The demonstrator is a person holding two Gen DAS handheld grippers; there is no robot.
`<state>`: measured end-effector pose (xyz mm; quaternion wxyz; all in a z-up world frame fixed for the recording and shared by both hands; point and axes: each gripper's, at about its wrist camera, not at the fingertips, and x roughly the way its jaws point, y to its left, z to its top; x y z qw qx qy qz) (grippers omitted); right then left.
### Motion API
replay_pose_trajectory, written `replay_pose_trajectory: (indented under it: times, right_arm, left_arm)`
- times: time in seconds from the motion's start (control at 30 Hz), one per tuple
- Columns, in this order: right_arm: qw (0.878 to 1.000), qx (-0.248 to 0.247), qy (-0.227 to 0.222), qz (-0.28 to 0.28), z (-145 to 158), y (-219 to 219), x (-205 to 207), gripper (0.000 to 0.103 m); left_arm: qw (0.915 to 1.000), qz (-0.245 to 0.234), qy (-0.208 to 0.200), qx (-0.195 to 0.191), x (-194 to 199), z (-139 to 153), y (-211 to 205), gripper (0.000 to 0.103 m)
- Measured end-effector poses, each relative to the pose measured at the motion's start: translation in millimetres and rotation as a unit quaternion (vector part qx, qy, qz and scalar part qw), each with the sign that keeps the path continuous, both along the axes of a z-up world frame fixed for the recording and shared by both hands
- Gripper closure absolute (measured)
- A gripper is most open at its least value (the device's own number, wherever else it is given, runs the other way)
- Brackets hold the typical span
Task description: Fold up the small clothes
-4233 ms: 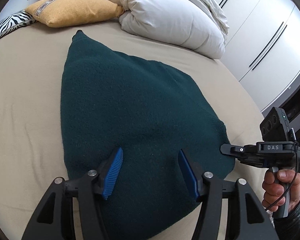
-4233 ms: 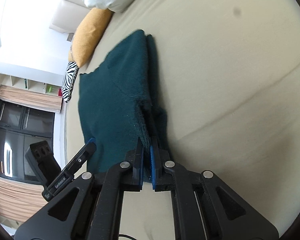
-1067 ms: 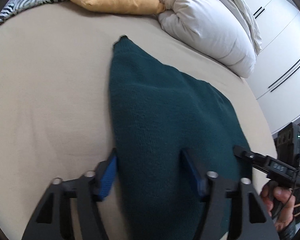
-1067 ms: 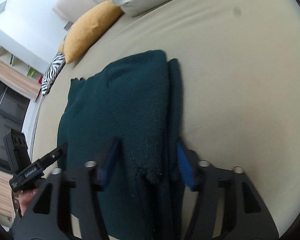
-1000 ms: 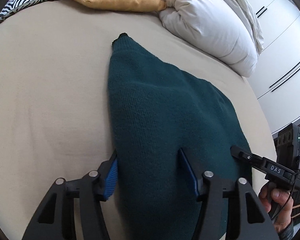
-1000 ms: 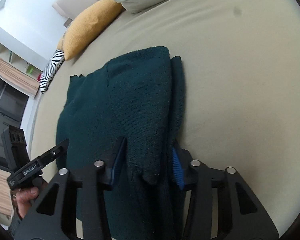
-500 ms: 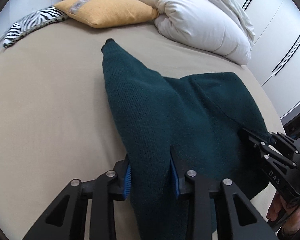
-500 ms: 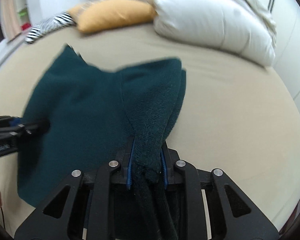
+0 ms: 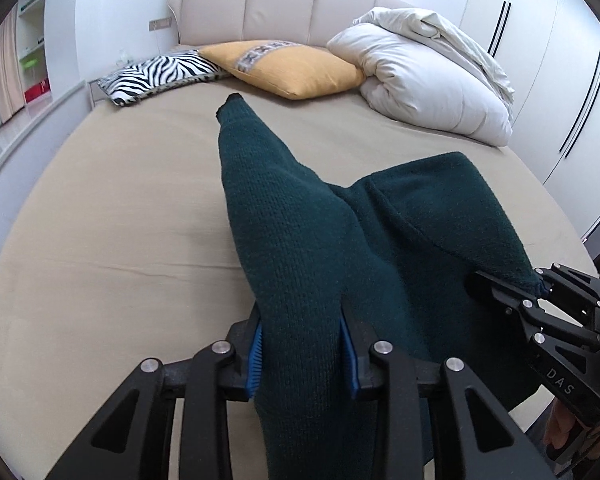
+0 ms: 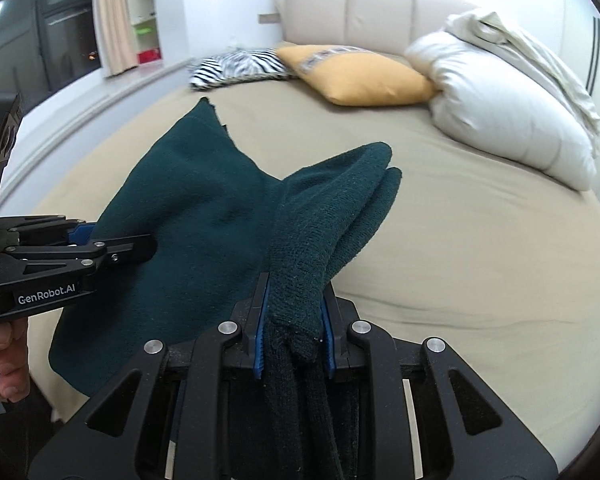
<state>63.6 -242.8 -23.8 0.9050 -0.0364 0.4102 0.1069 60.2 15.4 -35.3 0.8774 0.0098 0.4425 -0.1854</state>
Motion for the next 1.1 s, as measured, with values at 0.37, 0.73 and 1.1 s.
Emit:
replay_pose_trajectory:
  times: [0.37, 0.73, 1.1]
  right_arm:
    - [0.997, 0.042, 0.063, -0.033, -64, 12, 7, 0.083]
    - [0.985, 0.117, 0.113, -0.063, -124, -16, 16, 0.078]
    - [0.984, 0.121, 0.07, -0.114, -79, -42, -13, 0.058]
  left_arm:
    - [0.9975, 0.032, 0.063, -0.001, 21, -76, 36, 0.06]
    - [0.9971, 0.031, 0.067, -0.015, 22, -87, 41, 0.048]
    - [0.9983, 0.055, 0.006, 0.015, -16, -49, 35, 0.04]
